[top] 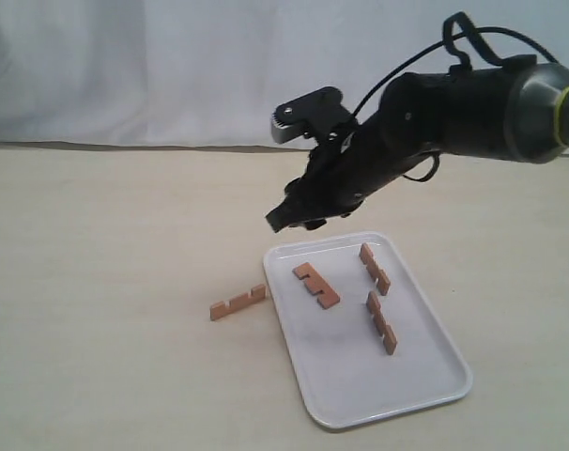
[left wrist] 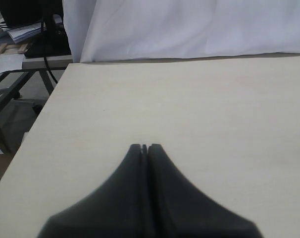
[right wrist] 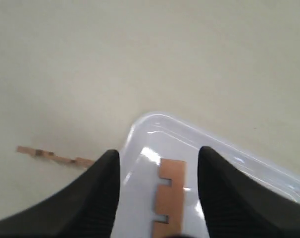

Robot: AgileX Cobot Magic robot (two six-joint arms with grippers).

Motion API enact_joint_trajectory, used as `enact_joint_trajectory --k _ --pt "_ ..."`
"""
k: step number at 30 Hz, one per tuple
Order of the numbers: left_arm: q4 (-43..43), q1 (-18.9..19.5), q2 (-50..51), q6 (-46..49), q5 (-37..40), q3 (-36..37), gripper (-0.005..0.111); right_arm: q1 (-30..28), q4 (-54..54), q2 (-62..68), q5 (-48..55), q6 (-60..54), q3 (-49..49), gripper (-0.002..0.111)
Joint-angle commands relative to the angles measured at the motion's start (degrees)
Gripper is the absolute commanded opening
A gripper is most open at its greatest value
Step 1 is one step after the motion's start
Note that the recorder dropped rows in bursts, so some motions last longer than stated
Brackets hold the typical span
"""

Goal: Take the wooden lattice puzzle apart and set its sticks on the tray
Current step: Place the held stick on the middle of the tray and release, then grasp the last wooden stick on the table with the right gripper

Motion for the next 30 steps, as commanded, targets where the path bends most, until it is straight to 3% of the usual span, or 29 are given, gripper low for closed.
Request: enact_joint_trajectory --k 1,5,11,30 --pt "-0.4 0.0 -0.1 0.0 -1.0 0.1 0.000 5.0 0.5 1.0 1.3 -3.4 -3.0 0.055" --pt "-0.3 0.1 -0.1 0.0 -1.0 0.1 0.000 9.5 0.4 3.7 6.8 -8.1 -7.5 0.068" --pt "-0.3 0.1 -0.1 0.0 -1.0 0.1 0.000 14.6 0.0 10.2 12.0 -14.1 -13.0 0.068" --pt "-0.3 0.1 -0.1 0.0 -1.0 0.1 0.000 15.0 -19.1 18.4 13.5 -12.3 -15.3 0.068"
